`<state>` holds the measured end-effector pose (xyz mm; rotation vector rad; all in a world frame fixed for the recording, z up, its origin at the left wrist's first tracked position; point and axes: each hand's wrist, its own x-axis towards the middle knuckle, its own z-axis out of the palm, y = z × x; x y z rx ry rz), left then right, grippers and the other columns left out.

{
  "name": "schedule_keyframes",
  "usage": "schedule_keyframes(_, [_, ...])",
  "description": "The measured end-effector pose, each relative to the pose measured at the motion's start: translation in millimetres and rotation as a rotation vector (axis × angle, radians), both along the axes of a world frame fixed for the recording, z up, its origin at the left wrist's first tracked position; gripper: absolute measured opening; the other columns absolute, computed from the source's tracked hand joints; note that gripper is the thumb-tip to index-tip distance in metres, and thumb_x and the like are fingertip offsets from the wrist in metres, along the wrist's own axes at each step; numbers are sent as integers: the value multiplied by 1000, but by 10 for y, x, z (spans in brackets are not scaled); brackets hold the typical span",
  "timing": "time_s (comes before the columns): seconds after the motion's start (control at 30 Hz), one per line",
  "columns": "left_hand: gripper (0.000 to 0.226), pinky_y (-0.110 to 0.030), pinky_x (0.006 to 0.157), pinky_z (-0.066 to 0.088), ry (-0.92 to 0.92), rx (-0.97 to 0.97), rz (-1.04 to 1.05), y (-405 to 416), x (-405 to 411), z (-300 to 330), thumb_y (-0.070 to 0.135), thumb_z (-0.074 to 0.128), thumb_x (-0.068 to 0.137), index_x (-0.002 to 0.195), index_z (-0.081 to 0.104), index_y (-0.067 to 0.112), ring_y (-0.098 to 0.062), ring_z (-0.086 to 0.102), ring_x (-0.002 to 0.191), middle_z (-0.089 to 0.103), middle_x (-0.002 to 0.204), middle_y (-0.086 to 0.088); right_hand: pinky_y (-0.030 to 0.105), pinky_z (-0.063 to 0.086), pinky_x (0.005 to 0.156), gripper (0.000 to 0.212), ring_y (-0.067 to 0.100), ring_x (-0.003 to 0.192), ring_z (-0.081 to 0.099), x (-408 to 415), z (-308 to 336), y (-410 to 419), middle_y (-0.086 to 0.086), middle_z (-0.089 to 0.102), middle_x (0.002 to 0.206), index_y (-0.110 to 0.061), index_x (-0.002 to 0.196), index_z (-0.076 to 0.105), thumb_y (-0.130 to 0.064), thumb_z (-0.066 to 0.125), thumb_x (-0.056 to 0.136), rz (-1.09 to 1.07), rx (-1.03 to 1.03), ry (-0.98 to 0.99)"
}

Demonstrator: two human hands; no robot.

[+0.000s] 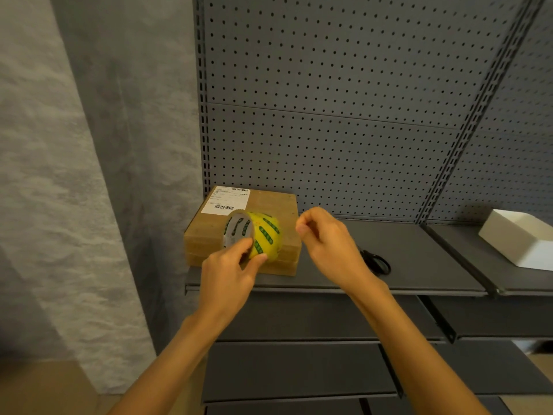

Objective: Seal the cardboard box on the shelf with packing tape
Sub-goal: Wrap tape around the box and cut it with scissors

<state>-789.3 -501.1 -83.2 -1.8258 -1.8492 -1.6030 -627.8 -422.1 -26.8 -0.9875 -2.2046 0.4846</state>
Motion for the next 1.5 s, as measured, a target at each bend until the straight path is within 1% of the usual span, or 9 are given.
schedule_keyframes(0.13, [20,-20,52,47,27,50,-60,-32,60,64,31,67,82,82,64,11,-6,58,66,65,76,7,25,49,74,29,5,83,55,-15,-15,44,-12,57,101,-26,118,60,-28,63,89,29,-10,105])
schedule_keyframes(0.33, [31,-19,54,49,9,59,-91,-15,104,99,44,63,84,83,63,13,-5,59,69,66,79,7,21,50,69,10,8,76,62,-49,-41,0,-6,68,81,-17,87,76,-16,75,78,-27,81,384])
schedule_keyframes(0.47, [29,-25,53,51,2,41,-90,2,111,83,41,62,84,85,64,12,-5,60,69,67,80,6,29,51,68,2,9,75,60,-48,-68,0,-5,66,80,-17,83,73,-18,72,82,-52,200,296])
schedule_keyframes(0.6, [22,-17,53,48,1,31,-81,-4,145,94,33,66,84,84,63,11,-5,58,65,65,76,7,35,51,62,5,13,74,56,-64,-108,-16,-3,61,82,-14,82,65,-16,65,87,-83,334,191])
schedule_keyframes(0.87, [14,-10,50,34,-1,-82,7,54,184,64,22,71,82,85,63,12,-1,50,56,63,71,6,16,34,58,8,8,73,45,-141,-218,-121,-9,48,81,-11,81,57,-10,58,89,-112,322,119])
schedule_keyframes(1.0, [14,-19,48,37,-63,-158,53,98,183,152,26,69,84,80,62,14,-5,51,53,60,64,7,24,38,56,7,8,73,44,-186,-254,-179,-5,51,80,-10,80,56,-9,56,87,-99,396,122])
schedule_keyframes(1.27, [13,-40,76,55,-276,-242,-165,191,69,263,24,69,84,95,69,17,-5,67,81,72,86,7,16,42,62,13,5,70,54,-158,19,-113,-4,59,77,-16,77,56,-16,60,90,-39,-54,364])
schedule_keyframes(1.4, [14,-47,72,54,-258,-261,-217,163,30,323,27,66,87,92,65,15,-13,68,77,72,82,1,28,49,62,22,19,66,59,-199,121,-84,4,63,71,-9,73,57,-19,75,79,-23,-103,417])
schedule_keyframes(1.5, [17,-49,66,53,-206,-262,-207,124,36,336,32,60,90,92,60,15,-17,67,72,71,79,-1,29,51,63,22,12,61,57,-226,190,-42,5,64,69,-7,71,56,-13,77,76,-26,-148,472])
